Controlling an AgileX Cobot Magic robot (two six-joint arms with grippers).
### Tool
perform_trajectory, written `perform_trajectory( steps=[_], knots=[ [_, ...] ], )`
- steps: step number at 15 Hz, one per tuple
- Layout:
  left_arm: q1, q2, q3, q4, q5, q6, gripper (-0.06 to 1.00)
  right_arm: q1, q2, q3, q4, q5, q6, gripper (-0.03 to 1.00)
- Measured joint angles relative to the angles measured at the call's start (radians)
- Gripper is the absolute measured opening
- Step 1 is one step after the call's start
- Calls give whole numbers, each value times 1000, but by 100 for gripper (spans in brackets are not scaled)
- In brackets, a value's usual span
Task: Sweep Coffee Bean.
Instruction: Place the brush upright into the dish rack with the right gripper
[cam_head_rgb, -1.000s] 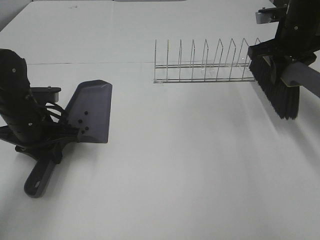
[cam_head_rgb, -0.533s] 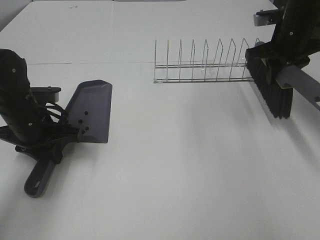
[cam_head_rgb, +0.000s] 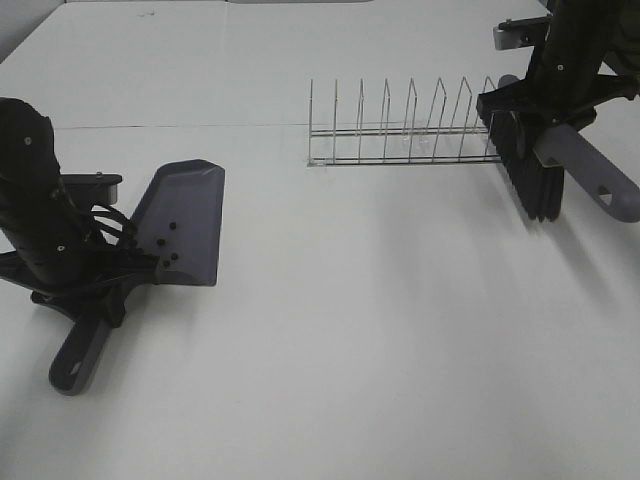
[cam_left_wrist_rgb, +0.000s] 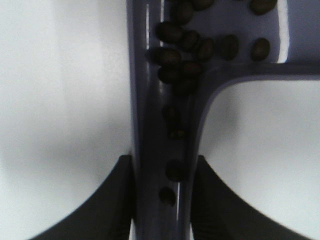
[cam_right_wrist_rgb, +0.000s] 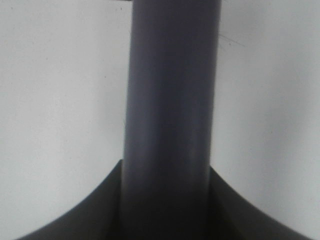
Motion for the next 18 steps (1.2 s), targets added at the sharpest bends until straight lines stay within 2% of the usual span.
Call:
perform_trajectory(
  steps=[5,8,11,12,14,16,18],
  knots=[
    [0,0,0,0,0,0,26,0,144,-246,-4,77,0,26],
    [0,0,0,0,0,0,26,0,183,-315,-12,79,1,26],
    [0,0,0,0,0,0,26,0,187,-321,-12,80,2,27],
    [0,0,0,0,0,0,26,0,187,-321,-12,80,3,38],
    [0,0,0,0,0,1,26,0,187,-321,-12,80,3,69],
    [0,0,0,-2,0,8,26,0,187,-324,-2,84,3,81],
    [0,-11,0,-3,-5,9,26,0,167,-324,26,88,3,83]
  ],
)
